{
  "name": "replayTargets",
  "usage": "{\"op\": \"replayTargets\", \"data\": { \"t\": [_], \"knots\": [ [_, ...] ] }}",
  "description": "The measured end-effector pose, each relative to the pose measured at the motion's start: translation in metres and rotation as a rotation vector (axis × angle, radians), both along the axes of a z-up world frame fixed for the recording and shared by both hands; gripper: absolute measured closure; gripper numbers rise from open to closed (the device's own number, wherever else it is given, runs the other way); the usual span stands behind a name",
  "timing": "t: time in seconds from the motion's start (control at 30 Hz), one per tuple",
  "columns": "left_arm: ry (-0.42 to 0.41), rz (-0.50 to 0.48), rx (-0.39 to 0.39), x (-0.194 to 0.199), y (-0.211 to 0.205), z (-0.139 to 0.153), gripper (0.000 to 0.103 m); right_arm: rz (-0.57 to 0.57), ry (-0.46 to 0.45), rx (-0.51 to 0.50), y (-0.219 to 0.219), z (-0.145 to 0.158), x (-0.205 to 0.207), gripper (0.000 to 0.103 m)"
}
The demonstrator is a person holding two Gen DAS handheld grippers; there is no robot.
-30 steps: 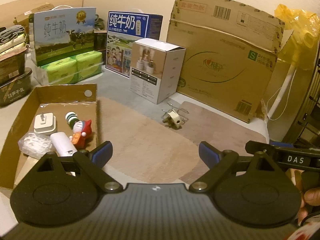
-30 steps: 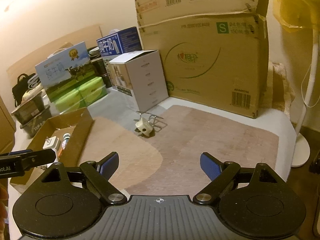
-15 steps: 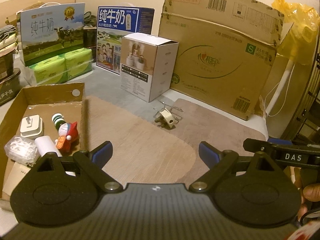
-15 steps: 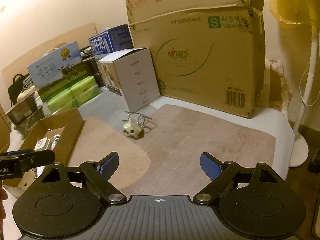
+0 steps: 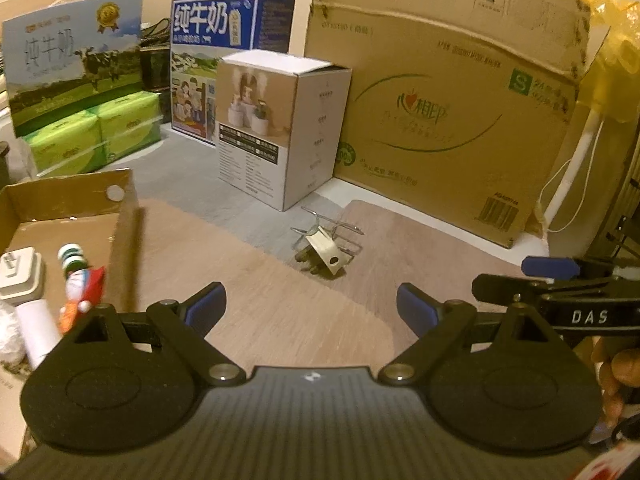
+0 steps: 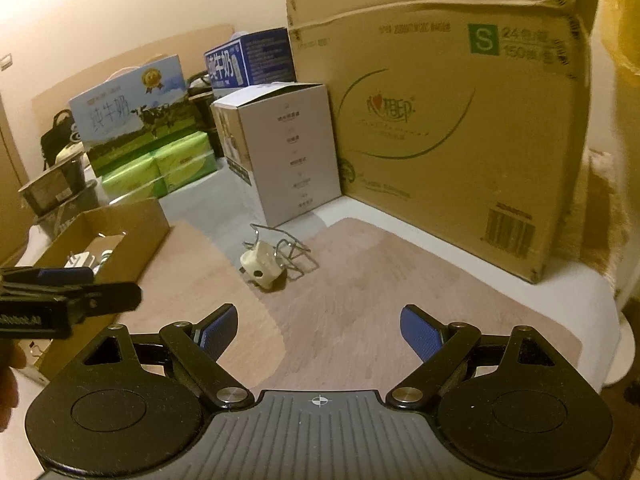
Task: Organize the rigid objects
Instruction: 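Grasp the white plug with the left tool while the right tool grasps the metal wire rack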
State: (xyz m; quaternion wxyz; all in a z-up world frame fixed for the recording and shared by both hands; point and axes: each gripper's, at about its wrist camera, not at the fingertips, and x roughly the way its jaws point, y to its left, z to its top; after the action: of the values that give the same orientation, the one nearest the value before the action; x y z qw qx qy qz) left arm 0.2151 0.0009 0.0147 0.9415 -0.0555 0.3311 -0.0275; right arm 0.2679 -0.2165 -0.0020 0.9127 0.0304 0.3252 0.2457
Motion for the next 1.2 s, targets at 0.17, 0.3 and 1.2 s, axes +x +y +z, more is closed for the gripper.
{"op": "replayTargets", "data": {
  "t": [0.17, 0.3, 1.2],
  "knots": [
    [0.011, 0.012, 0.008, 0.03, -0.011, -0.023, 0.019, 0.02, 0.0, -0.031, -0.001, -0.015, 0.031, 0.015],
    [0.007, 0.04, -0.002, 0.053, -0.016, -0.041, 0.023, 0.04, -0.006, -0.048, 0.0, -0.029, 0.055, 0.015],
    [0.037, -0.011, 0.014, 0.092, -0.017, -0.083, 0.059, 0.062, 0.025, -0.015, 0.017, -0.069, 0.104, 0.015]
  ]
}}
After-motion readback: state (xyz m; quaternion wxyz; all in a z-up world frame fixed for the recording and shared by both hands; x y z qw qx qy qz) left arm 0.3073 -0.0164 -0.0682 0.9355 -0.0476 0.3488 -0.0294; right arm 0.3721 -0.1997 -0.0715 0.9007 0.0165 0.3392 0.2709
